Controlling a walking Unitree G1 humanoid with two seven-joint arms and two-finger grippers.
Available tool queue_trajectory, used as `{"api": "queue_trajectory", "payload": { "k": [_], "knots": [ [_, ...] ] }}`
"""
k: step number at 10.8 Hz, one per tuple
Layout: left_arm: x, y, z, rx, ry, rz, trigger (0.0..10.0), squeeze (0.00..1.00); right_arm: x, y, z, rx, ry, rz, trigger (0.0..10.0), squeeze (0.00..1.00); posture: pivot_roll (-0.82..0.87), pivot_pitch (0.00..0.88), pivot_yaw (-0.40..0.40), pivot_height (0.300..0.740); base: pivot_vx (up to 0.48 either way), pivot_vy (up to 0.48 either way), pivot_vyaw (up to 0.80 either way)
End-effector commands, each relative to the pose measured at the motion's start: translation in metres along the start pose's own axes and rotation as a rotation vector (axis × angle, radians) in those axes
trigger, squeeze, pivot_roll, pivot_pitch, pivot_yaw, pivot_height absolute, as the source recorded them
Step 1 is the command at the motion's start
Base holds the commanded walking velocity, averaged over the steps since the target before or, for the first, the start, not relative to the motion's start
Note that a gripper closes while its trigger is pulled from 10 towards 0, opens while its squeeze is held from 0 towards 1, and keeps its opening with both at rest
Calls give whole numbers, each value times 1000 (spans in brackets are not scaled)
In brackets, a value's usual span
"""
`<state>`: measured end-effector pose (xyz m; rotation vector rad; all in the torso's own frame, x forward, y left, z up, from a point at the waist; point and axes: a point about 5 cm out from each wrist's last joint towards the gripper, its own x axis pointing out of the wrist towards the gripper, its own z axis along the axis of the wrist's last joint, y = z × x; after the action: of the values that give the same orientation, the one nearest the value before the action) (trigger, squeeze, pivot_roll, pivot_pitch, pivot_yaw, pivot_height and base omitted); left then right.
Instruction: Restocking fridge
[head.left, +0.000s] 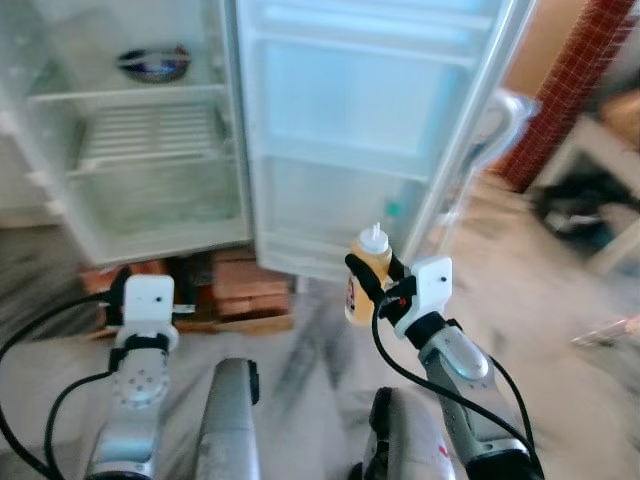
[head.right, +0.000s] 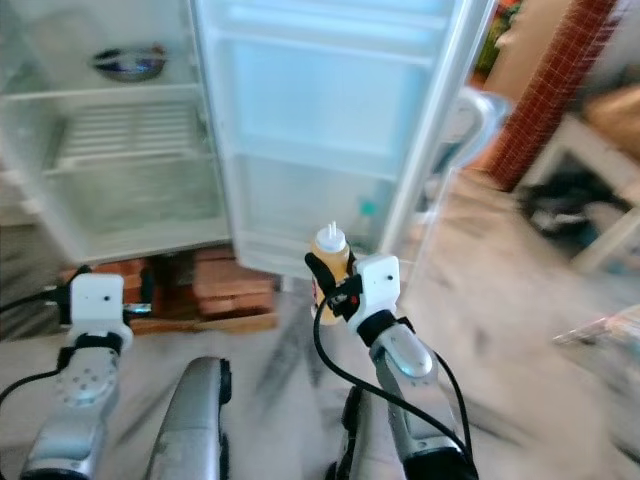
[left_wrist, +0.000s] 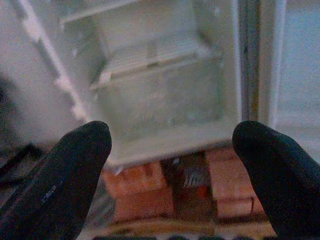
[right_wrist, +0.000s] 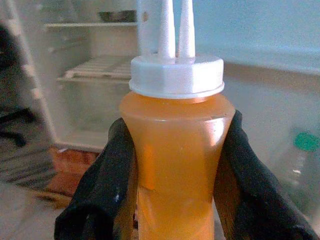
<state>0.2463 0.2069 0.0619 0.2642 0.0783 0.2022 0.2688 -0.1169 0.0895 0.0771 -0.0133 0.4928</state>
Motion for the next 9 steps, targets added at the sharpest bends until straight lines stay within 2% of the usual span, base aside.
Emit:
{"api": "queue_trajectory", "payload": {
  "k": [1,4,5,9],
  "knots": [
    [1,0,1,-3,-1,-14,10000,0,3,-1,7,-14,-30,6,10000,0,135,66,-61,594,0,0,0],
    [3,-1,2,2,-9,-17,10000,0,4,3,7,-62,-24,38,10000,0,132,71,-59,594,276,0,0],
    [3,-1,2,2,-10,-17,10000,0,4,2,7,-61,-28,35,10000,0,131,73,-58,594,285,0,450],
    [5,-2,2,-2,-12,-23,10000,0,5,0,8,-61,-33,24,10000,0,129,72,-57,594,287,0,0]
  ]
}}
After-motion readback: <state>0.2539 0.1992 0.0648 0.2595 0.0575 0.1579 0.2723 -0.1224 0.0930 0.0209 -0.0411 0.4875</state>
